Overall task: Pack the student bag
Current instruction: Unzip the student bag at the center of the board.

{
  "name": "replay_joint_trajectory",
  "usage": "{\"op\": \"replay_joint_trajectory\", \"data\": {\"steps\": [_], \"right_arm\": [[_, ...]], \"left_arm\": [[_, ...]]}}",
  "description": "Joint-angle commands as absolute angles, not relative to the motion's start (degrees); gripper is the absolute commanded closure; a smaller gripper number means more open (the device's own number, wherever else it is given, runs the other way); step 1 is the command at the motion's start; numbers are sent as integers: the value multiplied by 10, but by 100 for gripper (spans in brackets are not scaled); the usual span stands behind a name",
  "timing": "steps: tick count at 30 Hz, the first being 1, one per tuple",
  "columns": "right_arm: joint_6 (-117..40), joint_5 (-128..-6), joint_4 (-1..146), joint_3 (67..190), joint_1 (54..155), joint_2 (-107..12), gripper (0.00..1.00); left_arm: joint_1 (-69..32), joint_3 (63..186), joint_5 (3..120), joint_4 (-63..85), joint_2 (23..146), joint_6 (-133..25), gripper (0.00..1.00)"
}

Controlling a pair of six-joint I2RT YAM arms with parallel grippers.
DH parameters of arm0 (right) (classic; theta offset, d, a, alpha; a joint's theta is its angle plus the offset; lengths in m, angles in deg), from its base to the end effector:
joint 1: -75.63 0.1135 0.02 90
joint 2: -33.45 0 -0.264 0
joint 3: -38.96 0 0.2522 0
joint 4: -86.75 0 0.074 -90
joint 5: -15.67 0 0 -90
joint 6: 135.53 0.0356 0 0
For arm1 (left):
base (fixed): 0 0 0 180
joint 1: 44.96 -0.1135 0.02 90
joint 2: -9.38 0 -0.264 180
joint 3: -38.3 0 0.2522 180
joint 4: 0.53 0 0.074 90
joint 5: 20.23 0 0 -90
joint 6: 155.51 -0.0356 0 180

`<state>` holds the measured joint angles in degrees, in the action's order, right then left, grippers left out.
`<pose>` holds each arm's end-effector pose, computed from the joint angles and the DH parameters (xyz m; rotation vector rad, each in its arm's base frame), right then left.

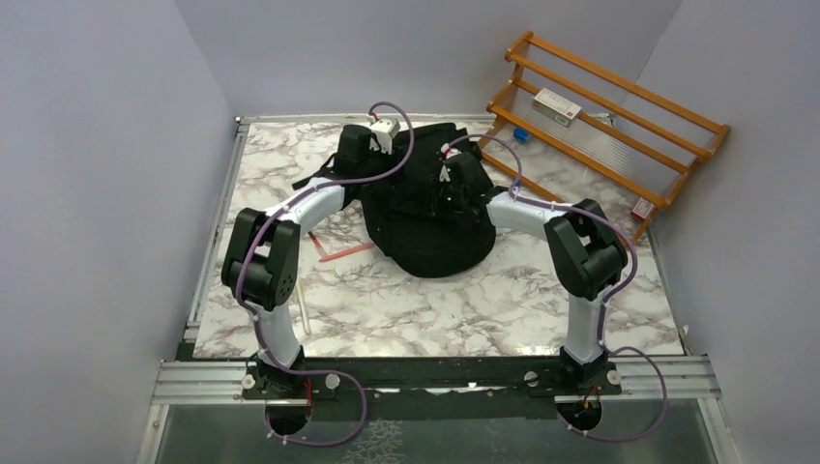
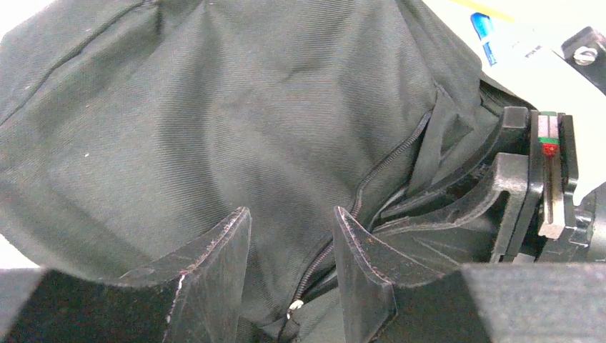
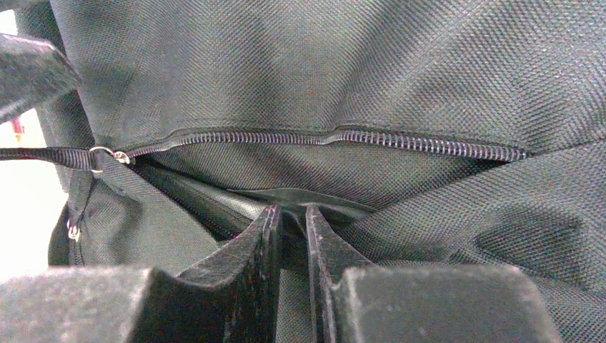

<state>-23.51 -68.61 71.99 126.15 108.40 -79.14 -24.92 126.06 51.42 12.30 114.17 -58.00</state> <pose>0.3620 0.2373 0.1785 -0.2736 2.3276 0.6048 0.3926 -0.1551 0.2412 0.4274 2.0805 -0.6233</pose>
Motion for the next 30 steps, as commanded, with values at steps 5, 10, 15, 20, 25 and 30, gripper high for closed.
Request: {"op": "replay_joint_trajectory", "data": {"steps": [5,10,15,20,25,30], "right_arm": [[-217,-676,724,1213,1080,-797,77],[-183,-642,761,1181,1068,-789,79],[-165,-617,776,1164,1060,-786,80],[-163,-605,779,1162,1056,-784,80],[-159,-598,777,1163,1053,-782,80],[-158,-595,778,1162,1051,-783,80]], "left_arm": [[-202,1275,545,131,1156,-664,52],[-182,1257,575,130,1152,-729,46],[-165,1239,639,116,1142,-785,26],[-151,1236,722,111,1149,-835,26],[-142,1246,765,100,1165,-875,26],[-135,1259,765,90,1192,-888,26]]}}
